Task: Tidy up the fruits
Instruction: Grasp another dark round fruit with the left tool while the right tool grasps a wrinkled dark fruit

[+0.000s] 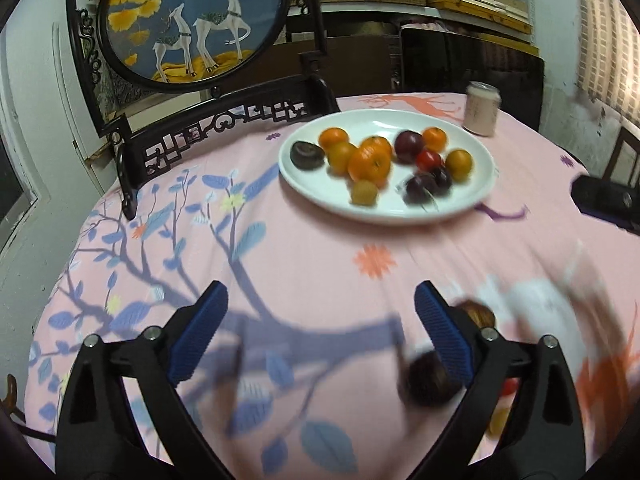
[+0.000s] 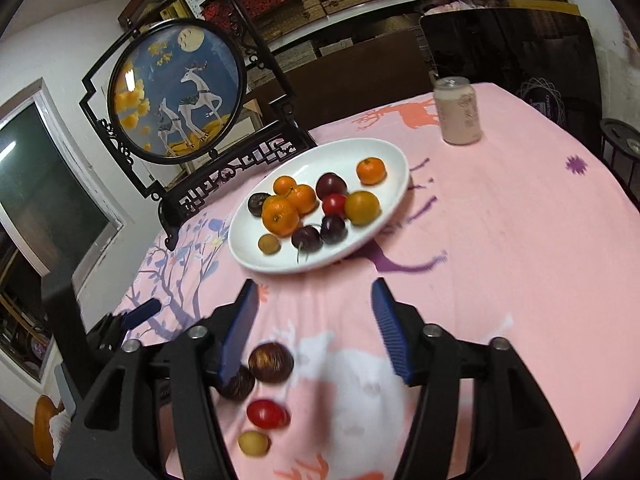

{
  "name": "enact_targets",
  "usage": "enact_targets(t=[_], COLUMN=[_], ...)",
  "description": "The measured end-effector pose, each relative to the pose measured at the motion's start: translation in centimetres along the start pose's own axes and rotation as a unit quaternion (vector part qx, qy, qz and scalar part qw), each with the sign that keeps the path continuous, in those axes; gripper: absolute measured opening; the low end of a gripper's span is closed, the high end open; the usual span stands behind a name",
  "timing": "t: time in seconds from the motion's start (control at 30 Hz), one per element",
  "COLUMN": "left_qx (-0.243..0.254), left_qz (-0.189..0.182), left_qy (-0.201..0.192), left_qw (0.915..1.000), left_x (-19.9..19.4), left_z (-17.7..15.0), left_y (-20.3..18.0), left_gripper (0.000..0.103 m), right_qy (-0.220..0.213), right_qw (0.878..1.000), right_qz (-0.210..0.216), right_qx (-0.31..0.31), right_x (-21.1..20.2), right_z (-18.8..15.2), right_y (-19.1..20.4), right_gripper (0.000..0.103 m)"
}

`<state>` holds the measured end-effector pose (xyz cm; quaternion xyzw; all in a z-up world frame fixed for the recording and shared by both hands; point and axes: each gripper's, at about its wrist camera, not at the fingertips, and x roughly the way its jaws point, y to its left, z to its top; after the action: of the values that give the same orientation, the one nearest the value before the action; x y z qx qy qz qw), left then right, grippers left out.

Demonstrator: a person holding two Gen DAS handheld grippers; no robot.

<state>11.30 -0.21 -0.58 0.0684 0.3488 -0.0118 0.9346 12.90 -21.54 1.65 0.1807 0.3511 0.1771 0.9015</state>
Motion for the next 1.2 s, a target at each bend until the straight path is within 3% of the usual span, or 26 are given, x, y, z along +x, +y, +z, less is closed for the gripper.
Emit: enact_targets(t=[0.3, 0.87, 0.97, 1.1, 1.2], left_qx=[0.061, 0.063, 0.068, 0.067, 0.067], left_qz=[-0.005, -0.065, -0.074, -0.089, -0.097], left_qy=[0.011, 0.061, 0.066, 0.079, 0.083], left_qw=[0.9980, 0.9940, 0.9928, 0.9905, 0.9896], left_x=[-1.4, 0.6, 0.8, 1.3, 1.5], left_z=[-2.9, -3.3, -3.3, -3.3, -3.3], left_y=[-2.6, -3.1, -3.4, -3.5, -3.6], left_gripper=[0.100, 0.099, 0.097, 0.085, 0.081], right_qy=[0.010, 0.017, 0.018, 0.021, 0.026], right_qw=[1.000, 1.000, 1.000, 1.000, 1.000], right_qz=[0.004, 0.005, 0.006, 0.005, 0.005], right_qx=[0.017, 0.020, 0.018, 0.015, 0.015], right_x=[-0.2, 0.0, 0.1, 0.2, 0.5], right_z=[-0.8, -0.9, -1.0, -1.0, -1.1], right_y=[-0.6, -0.5, -0.4, -0.3, -0.3], right_gripper=[0.077, 0.078, 0.078, 0.078, 0.078])
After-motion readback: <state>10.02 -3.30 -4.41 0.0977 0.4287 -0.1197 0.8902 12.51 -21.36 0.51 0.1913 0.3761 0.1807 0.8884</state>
